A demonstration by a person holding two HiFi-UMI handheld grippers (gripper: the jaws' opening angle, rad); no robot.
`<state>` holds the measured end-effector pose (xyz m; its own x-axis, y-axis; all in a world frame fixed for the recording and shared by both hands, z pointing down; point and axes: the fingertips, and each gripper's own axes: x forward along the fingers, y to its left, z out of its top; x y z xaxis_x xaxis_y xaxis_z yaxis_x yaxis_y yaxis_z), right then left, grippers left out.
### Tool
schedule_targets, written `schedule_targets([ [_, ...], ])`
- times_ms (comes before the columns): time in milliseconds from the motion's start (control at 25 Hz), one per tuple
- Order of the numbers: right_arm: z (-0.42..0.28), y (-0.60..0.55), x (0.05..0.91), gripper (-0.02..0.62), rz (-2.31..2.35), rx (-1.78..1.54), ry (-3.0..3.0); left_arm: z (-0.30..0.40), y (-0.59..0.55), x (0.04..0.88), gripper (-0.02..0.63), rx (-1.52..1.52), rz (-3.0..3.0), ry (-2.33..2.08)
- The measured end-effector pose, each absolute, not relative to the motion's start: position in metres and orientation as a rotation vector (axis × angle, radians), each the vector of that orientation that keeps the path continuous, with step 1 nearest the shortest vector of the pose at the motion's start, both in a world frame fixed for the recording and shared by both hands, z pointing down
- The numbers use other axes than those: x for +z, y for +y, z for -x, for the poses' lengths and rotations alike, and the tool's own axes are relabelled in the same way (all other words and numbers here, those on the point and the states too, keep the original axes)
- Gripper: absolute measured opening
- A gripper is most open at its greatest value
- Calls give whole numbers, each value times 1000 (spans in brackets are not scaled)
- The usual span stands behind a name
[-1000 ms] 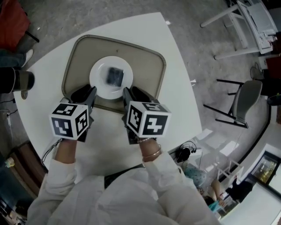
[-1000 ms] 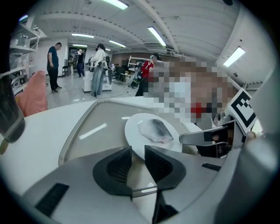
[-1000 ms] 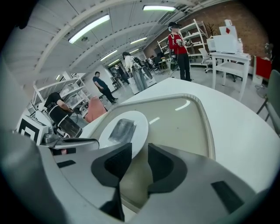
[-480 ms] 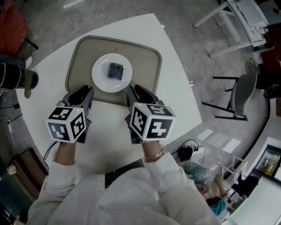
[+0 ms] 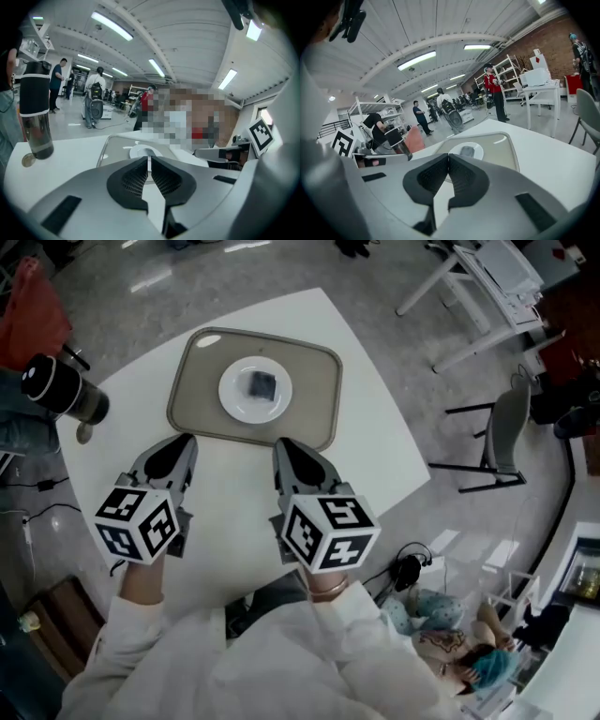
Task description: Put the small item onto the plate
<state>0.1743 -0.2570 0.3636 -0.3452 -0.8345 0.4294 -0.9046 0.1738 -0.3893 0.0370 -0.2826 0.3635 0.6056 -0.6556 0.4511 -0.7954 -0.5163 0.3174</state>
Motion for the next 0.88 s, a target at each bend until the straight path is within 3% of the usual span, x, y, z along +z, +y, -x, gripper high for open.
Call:
schedule_targets([
  [400,-131,-185,305,14,-1816,703,-2398,-9,-206,295,15,244,-2550,-1075],
  [880,-73,-109,279,15,-1775,600,-2504,8,-113,281,11,212,-2666,-905],
])
